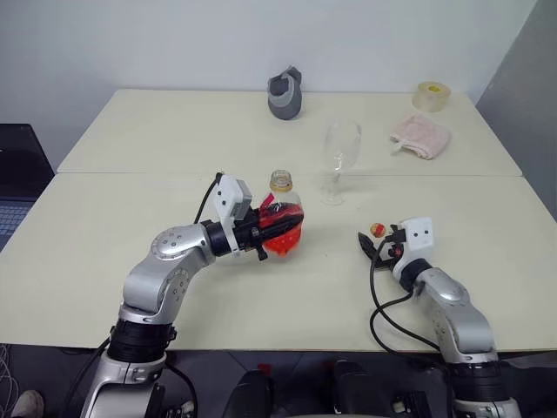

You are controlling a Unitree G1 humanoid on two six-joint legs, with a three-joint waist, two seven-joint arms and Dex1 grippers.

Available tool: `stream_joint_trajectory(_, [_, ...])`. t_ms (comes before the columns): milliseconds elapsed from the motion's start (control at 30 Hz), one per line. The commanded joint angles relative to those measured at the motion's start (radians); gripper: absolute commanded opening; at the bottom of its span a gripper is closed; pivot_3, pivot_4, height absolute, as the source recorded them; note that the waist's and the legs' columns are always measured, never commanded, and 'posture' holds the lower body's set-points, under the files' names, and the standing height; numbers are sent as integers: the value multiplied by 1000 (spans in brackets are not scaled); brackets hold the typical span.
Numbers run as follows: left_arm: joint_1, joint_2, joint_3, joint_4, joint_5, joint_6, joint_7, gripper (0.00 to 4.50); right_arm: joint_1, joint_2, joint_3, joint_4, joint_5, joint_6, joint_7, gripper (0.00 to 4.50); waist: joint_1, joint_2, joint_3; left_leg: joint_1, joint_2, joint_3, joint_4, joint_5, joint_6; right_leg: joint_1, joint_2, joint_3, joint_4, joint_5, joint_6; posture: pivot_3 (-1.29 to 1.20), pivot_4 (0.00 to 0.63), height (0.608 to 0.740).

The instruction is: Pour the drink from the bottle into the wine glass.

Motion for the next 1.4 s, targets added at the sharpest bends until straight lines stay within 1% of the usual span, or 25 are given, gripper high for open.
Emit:
stream_joint_trajectory(33, [5, 4, 45, -49, -21, -7, 32, 1344, 8, -54, -32, -180, 95, 64, 74, 4464, 0, 0, 0, 0, 0, -1, 0, 0, 0, 0, 0, 0, 0, 0, 0, 0, 150, 740])
stream_joint_trajectory(167, [9, -5, 91, -25, -16, -6, 106, 1344, 0, -148, -43, -314, 218, 113, 199, 4464, 0, 0, 0, 0, 0, -2, 0, -1, 1, 0, 0, -1, 0, 0, 0, 0, 150, 740])
stream_joint_trajectory(300, [17, -16, 121, 18, 38, -40, 193, 1344, -33, -213, -4, -367, 341, 131, 352, 4464, 0, 0, 0, 0, 0, -2, 0, -1, 1, 0, 0, -1, 0, 0, 0, 0, 150, 740])
stream_joint_trajectory(367, [9, -24, 136, 53, 67, -58, 242, 1344, -69, -222, 32, -359, 351, 119, 396, 4464, 0, 0, 0, 0, 0, -2, 0, -1, 2, 1, 0, -2, 0, 0, 0, 0, 150, 740])
stream_joint_trajectory(433, [-34, -33, 187, 148, 102, -92, 330, 1344, -143, -206, 93, -312, 326, 90, 430, 4464, 0, 0, 0, 0, 0, -2, 0, -1, 2, 1, 0, -1, 0, 0, 0, 0, 150, 740])
stream_joint_trajectory(533, [-85, -24, 231, 262, 143, -148, 400, 1344, -207, -186, 141, -258, 305, 62, 454, 4464, 1, -1, 0, 1, 0, -2, 1, -1, 1, 0, 1, -2, 0, 0, 0, 0, 150, 740])
stream_joint_trajectory(600, [-138, -3, 276, 380, 176, -216, 456, 1344, -255, -157, 172, -203, 285, 31, 466, 4464, 4, -1, 0, 0, 0, -3, 0, 0, 0, 0, 1, -3, -1, 0, 0, 0, 150, 740])
stream_joint_trajectory(700, [-191, 14, 310, 521, 207, -299, 495, 1344, -298, -123, 198, -145, 259, -3, 475, 4464, 4, -2, 0, -1, 0, -4, 1, 1, -2, -1, 0, -3, -1, 0, 0, 0, 150, 740])
stream_joint_trajectory(800, [-231, 11, 322, 636, 224, -369, 501, 1344, -320, -105, 210, -111, 242, -24, 483, 4464, 6, -2, 0, -2, -2, -5, 1, 1, -2, -1, -2, -3, -1, 0, 0, 0, 150, 740])
stream_joint_trajectory(967, [-278, -18, 328, 750, 213, -456, 480, 1344, -330, -97, 219, -96, 234, -32, 495, 4464, 7, -2, 0, -2, -2, -6, 1, 1, -2, -1, -3, -3, -1, 0, 0, 0, 150, 740])
stream_joint_trajectory(1267, [-350, -12, 315, 979, 264, -629, 478, 1344, -333, -101, 218, -87, 230, -31, 490, 4464, 3, -3, 0, -2, -2, -6, 1, 1, -2, -2, -2, -3, 0, 0, 0, 0, 150, 740])
stream_joint_trajectory(1400, [-357, -9, 302, 1037, 296, -691, 481, 2463, -333, -96, 216, -81, 223, -34, 485, 4500, 3, -3, 0, -2, -2, -6, 1, 1, -2, -2, -2, -3, 0, 0, 0, 0, 150, 740])
